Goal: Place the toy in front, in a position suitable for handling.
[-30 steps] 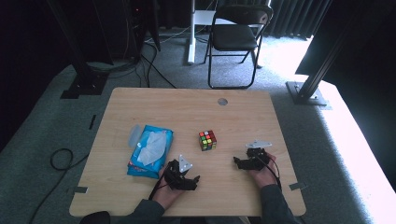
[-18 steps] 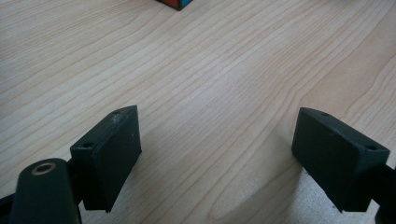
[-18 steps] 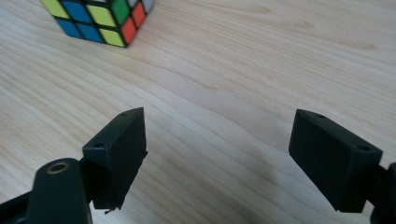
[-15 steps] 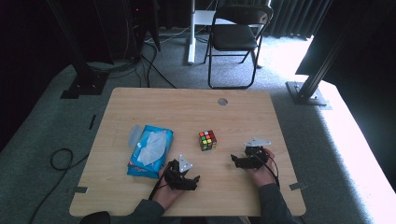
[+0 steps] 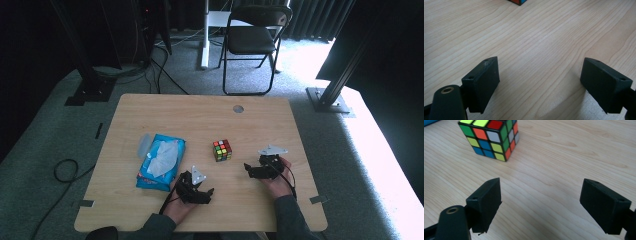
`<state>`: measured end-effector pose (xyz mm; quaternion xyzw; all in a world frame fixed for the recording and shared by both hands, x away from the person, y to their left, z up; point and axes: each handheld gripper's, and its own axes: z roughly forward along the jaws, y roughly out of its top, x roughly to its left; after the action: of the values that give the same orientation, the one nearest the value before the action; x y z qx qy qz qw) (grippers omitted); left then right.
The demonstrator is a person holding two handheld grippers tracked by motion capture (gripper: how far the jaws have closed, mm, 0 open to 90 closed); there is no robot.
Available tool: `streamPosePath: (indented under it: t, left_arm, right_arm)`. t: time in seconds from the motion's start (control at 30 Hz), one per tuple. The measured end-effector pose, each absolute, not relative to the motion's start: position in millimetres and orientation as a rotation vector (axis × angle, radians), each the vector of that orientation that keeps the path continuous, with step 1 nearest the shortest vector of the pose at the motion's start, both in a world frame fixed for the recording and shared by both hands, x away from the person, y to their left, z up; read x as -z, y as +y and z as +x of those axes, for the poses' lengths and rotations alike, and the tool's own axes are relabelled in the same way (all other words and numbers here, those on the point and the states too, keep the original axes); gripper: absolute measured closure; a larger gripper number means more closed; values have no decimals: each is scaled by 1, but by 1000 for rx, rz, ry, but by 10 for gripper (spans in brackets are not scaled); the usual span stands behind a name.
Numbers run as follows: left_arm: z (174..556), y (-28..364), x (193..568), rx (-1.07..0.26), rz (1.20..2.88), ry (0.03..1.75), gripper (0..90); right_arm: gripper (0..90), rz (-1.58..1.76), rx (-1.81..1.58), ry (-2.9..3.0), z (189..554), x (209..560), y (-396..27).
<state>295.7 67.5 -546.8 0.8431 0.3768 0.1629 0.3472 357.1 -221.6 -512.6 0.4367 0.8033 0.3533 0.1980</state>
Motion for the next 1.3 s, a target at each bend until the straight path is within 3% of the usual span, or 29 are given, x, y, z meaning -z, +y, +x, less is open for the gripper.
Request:
streamPosePath:
  t: [1.3]
  left_arm:
    - [296, 67, 547, -422, 2188, 978, 157]
  right_arm:
    - [165, 1130, -1104, 2289, 369, 505, -164]
